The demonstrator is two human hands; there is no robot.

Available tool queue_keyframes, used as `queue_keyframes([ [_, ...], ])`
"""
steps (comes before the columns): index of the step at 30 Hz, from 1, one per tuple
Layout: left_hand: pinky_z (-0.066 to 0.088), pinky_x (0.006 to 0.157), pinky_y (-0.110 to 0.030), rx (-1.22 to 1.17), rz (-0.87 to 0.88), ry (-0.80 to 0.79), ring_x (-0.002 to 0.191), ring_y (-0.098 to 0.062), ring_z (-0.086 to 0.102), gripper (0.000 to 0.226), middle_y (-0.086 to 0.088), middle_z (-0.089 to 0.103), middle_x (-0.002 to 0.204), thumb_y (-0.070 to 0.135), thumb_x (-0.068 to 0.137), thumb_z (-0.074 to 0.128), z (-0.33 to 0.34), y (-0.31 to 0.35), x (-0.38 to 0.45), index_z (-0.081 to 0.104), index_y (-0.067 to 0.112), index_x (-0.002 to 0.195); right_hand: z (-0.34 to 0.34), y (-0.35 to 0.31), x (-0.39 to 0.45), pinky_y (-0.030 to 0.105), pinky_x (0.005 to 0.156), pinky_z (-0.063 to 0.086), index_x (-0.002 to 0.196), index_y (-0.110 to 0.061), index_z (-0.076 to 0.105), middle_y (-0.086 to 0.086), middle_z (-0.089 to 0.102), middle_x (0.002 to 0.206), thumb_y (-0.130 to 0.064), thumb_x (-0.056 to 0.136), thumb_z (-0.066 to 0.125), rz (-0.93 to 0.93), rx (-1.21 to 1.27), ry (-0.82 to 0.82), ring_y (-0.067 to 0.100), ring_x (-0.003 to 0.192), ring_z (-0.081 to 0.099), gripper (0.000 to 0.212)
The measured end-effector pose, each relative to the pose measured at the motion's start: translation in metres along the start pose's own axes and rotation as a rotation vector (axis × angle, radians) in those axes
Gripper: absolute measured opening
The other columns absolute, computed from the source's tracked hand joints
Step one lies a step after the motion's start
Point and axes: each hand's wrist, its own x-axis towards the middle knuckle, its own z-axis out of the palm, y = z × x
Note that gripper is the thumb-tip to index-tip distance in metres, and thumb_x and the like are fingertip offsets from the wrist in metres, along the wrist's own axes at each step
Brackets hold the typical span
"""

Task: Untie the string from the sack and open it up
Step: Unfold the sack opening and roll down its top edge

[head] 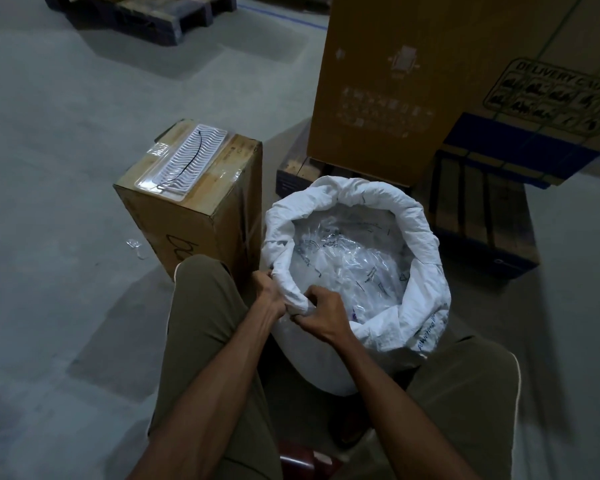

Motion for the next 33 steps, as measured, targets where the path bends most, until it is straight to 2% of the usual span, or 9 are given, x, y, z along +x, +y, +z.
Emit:
queue_keyframes([
  [4,0.039,0.112,-0.034,0.149,0.27,0.006,0.131,-0.025,0.051,0.035,-0.004,0.051,0.136,0.032,0.105,0.05,0.003,0.011,-0.005,0.047,0.014,0.136,0.012,-0.006,0.002,0.033,0.049,0.037,0.066,-0.016,0.044,-0.001,0.053,0.059,-0.022,0.059,0.07,0.024,-0.086,0.078,0.021,0.056,0.053,0.027],
  [9,0.042,0.099,-0.039,0.549,0.521,0.239,0.124,-0.036,0.051,0.063,-0.02,0.05,0.136,0.035,0.088,0.076,-0.006,0.006,0.015,0.045,0.006,0.134,0.028,-0.017,-0.002,0.03,0.049,0.036,0.075,-0.017,0.053,0.003,0.062,0.07,-0.007,0.059,0.072,-0.068,-0.402,0.019,0.031,0.061,0.063,0.027],
  [13,0.05,0.1,-0.045,0.366,0.337,0.252,0.122,-0.041,0.06,0.05,-0.025,0.062,0.133,0.037,0.101,0.06,0.0,0.04,0.045,0.058,-0.003,0.131,0.017,-0.01,0.004,0.031,0.051,0.035,0.077,-0.018,0.048,-0.003,0.055,0.071,-0.028,0.062,0.078,-0.134,-0.363,0.0,0.027,0.061,0.058,0.035],
  [17,0.05,0.105,-0.036,0.07,0.072,0.109,0.134,-0.03,0.054,0.051,-0.011,0.051,0.149,0.033,0.109,0.035,0.003,0.045,0.101,0.032,0.011,0.155,-0.009,-0.003,0.026,0.04,0.065,0.044,0.074,-0.021,0.046,-0.007,0.051,0.07,-0.069,0.088,0.057,-0.098,-0.086,-0.132,0.016,0.066,0.051,0.051],
  [20,0.051,0.083,-0.037,-0.088,-0.038,-0.137,0.132,-0.036,0.055,0.057,-0.01,0.055,0.146,0.038,0.099,0.026,0.008,0.056,0.07,0.048,0.016,0.147,-0.024,-0.013,0.052,0.043,0.074,0.05,0.094,-0.022,0.059,-0.004,0.062,0.088,-0.037,0.097,0.055,-0.139,-0.127,-0.045,0.019,0.077,0.059,0.015],
  [22,0.05,0.089,-0.042,-0.133,-0.036,-0.222,0.139,-0.042,0.048,0.06,-0.018,0.051,0.151,0.032,0.096,0.035,0.006,0.059,0.061,0.048,0.003,0.147,-0.023,-0.022,0.077,0.043,0.087,0.047,0.127,-0.016,0.056,0.006,0.063,0.12,-0.007,0.085,0.057,-0.222,-0.368,0.024,0.027,0.101,0.063,0.043],
  [25,0.041,0.113,-0.05,-0.062,0.012,-0.3,0.143,-0.041,0.044,0.052,-0.024,0.051,0.149,0.025,0.103,0.038,0.005,0.066,0.052,0.047,-0.002,0.147,-0.025,-0.047,0.122,0.055,0.118,0.021,0.162,-0.018,0.016,0.013,0.021,0.167,-0.003,0.074,0.047,-0.324,-0.672,-0.025,0.035,0.153,0.023,0.094],
  [28,0.044,0.111,-0.042,-0.027,0.089,-0.313,0.13,-0.036,0.053,0.039,-0.026,0.063,0.127,0.014,0.108,0.034,0.0,0.067,0.059,0.062,-0.007,0.125,-0.024,-0.061,0.173,0.057,0.123,0.0,0.164,-0.024,0.004,0.008,-0.004,0.172,-0.023,0.088,0.065,-0.425,-0.925,-0.223,0.034,0.157,-0.006,0.097],
  [33,0.051,0.083,-0.028,0.438,0.246,-0.207,0.122,-0.032,0.061,0.045,-0.019,0.064,0.132,0.03,0.105,0.05,-0.007,0.083,0.046,0.06,-0.004,0.132,-0.027,-0.08,0.217,0.038,0.106,0.042,0.136,-0.014,0.055,0.012,0.061,0.135,-0.032,0.088,0.073,-0.395,-0.842,-0.365,0.029,0.125,0.057,0.055],
])
